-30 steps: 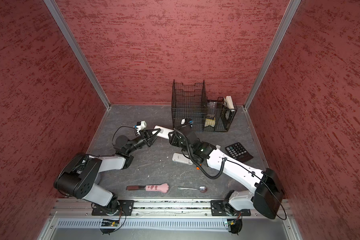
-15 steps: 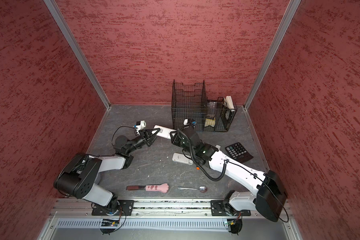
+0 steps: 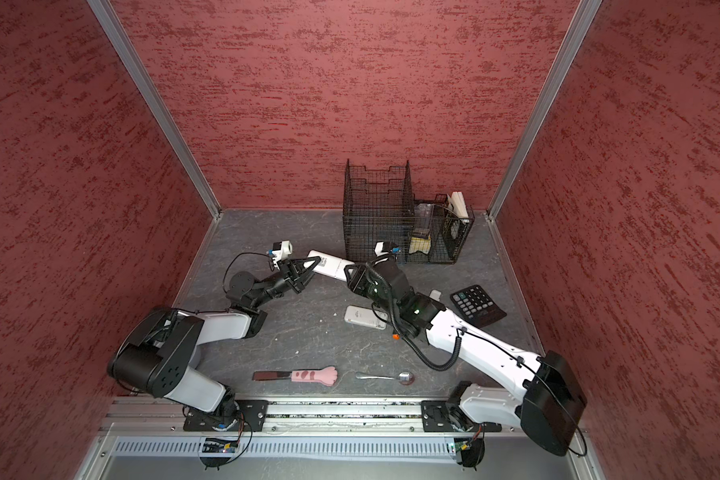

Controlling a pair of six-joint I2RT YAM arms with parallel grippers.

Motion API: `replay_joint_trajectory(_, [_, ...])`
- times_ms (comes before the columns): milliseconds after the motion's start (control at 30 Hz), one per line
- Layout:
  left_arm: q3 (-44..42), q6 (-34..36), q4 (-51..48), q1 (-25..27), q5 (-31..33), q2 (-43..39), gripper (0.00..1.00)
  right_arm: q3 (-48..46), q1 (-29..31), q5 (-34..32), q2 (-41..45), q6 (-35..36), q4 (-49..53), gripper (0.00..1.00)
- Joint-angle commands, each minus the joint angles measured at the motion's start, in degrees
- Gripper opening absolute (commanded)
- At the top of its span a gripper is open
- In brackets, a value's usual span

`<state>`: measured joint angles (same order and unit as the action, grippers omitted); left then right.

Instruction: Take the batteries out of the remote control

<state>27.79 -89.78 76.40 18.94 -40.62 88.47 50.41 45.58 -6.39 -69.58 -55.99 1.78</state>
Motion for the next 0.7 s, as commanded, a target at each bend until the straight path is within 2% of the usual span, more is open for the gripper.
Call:
replay_joint_trajectory(0, [0.6,-0.6,3.8,0.0,-0.6,0.2,0.0,-1.1,-0.9,0.2,1.4,-1.3,0.3,0.45])
replay_joint_trajectory(367, [1.6,2.9,0.1,0.3,-2.5,-0.8,0.0,1.4,-1.4,4.8,-1.5,0.2,-2.1,0.53])
replay_joint_trajectory(667, [1.2,3.8,-0.4,0.2,-2.6,-1.7,0.0,1.7,-1.5,6.3,-4.3,-0.5,-3.2,0.5])
